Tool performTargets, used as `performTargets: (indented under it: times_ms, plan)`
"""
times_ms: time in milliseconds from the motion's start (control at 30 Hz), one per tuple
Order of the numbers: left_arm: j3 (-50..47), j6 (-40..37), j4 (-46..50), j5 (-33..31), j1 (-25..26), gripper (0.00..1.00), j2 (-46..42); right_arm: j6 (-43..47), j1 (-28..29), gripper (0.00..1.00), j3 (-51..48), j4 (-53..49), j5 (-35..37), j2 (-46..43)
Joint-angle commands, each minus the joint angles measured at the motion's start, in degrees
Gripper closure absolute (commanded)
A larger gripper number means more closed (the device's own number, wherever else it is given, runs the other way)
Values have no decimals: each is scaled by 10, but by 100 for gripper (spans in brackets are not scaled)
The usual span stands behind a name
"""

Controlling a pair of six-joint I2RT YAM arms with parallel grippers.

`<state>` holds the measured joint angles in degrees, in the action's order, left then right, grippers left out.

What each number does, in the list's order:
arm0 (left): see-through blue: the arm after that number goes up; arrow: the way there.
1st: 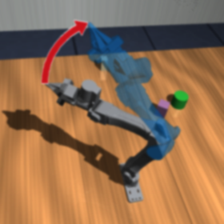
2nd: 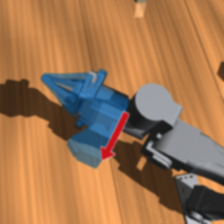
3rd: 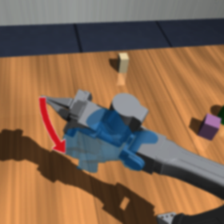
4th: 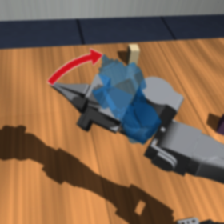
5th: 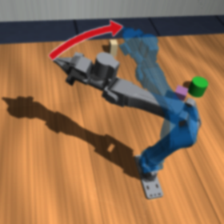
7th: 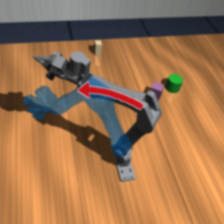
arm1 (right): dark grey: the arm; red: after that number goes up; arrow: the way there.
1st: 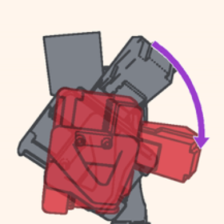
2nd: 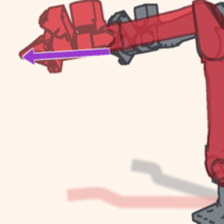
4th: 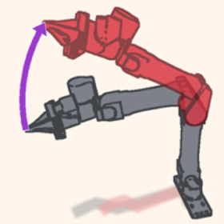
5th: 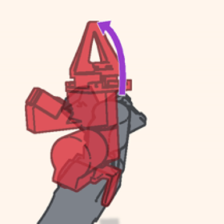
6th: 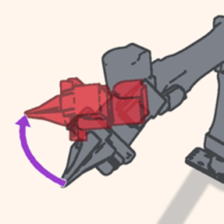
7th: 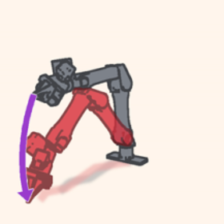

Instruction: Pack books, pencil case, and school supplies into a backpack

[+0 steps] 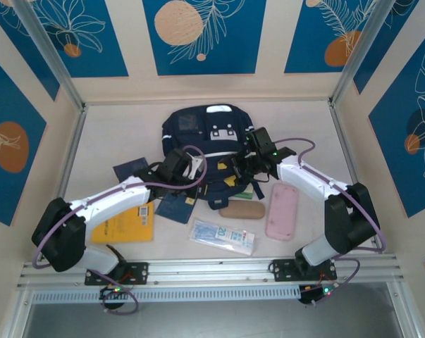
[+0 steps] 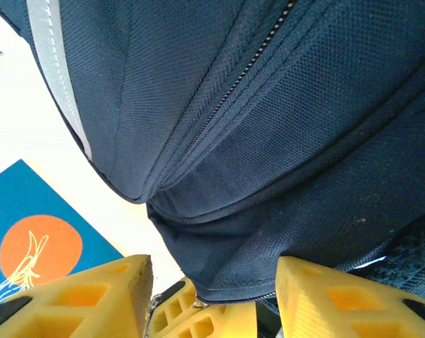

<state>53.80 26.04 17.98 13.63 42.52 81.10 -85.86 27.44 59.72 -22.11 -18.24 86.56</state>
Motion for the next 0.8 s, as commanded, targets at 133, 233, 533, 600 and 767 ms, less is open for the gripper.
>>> performTargets:
  times_ms: [133,233,533,600,767]
  plan:
    - [9,-12,-26,-5,5,100,-8,-16,5,53,-22,-11,1,-29]
    - [12,-16,-22,-8,5,100,-5,-21,8,54,-30,-4,-3,-28]
    - [14,-16,-16,-8,5,100,-8,-26,29,56,-26,2,-5,-16]
    - [14,-17,-15,-8,5,100,-8,-28,31,56,-28,3,-6,-16]
    - [17,-18,-14,-7,5,100,-9,-29,39,55,-34,4,2,-15]
